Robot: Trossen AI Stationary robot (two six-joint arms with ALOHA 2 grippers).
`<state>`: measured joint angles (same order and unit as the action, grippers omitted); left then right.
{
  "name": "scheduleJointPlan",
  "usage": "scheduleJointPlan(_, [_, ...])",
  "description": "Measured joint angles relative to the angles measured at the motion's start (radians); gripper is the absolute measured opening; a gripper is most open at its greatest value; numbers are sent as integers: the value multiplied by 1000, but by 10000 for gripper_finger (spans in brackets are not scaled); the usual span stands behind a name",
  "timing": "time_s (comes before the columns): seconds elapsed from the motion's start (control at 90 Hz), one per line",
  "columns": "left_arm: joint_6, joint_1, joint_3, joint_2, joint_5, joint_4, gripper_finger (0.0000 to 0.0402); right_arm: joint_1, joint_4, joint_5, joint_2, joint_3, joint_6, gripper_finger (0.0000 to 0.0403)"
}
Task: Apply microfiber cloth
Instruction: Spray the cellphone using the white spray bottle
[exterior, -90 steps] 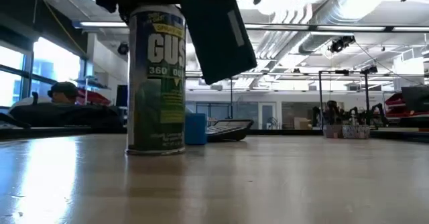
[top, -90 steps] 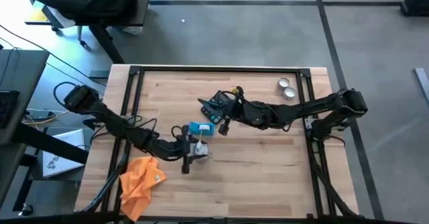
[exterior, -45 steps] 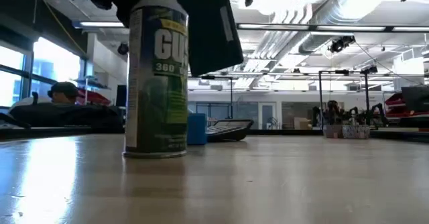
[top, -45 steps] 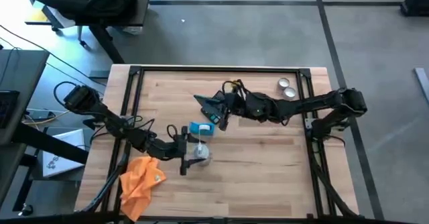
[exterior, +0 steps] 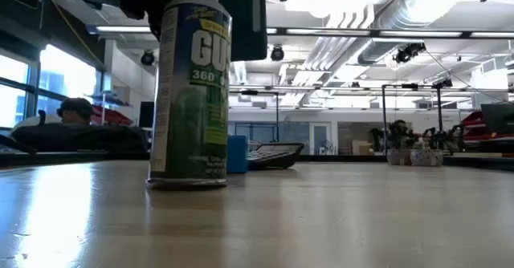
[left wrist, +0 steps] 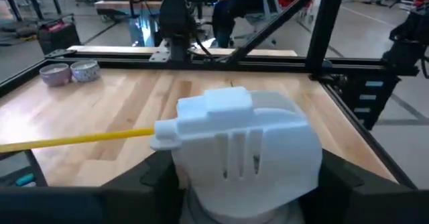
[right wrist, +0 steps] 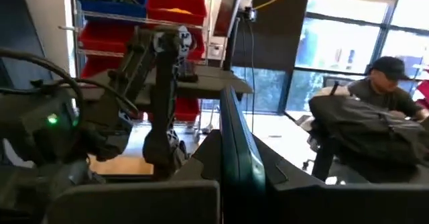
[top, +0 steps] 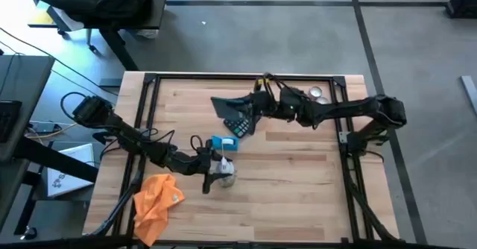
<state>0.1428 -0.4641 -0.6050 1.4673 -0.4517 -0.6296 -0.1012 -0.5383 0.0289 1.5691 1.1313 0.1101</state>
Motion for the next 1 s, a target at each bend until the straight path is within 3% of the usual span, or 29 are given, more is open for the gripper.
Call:
scheduleJointPlan(0.133, [-28,-1,1,2,47,-13,194,-20,-41,100,21,0,-2,1])
scheduleJointPlan(0.322, [-51,-1,3,4,92,-40,234,-42,-85,203,77,0,-54,1])
scheduleJointPlan(0.467, [-44,-2,3,4,89,-19,237,-43,-78,211,82,0,-73,1])
scheduleJointPlan(0.611, [-49,1,2,1,123,-19,188,-43,-41,213,81,0,-111,1])
scheduleJointPlan(0.922, [-47,-2,1,1,155,-24,188,-43,-110,211,66,0,-140,1])
scheduleJointPlan(1.0, [-47,-2,1,1,154,-25,214,-42,-100,211,65,0,-169,1])
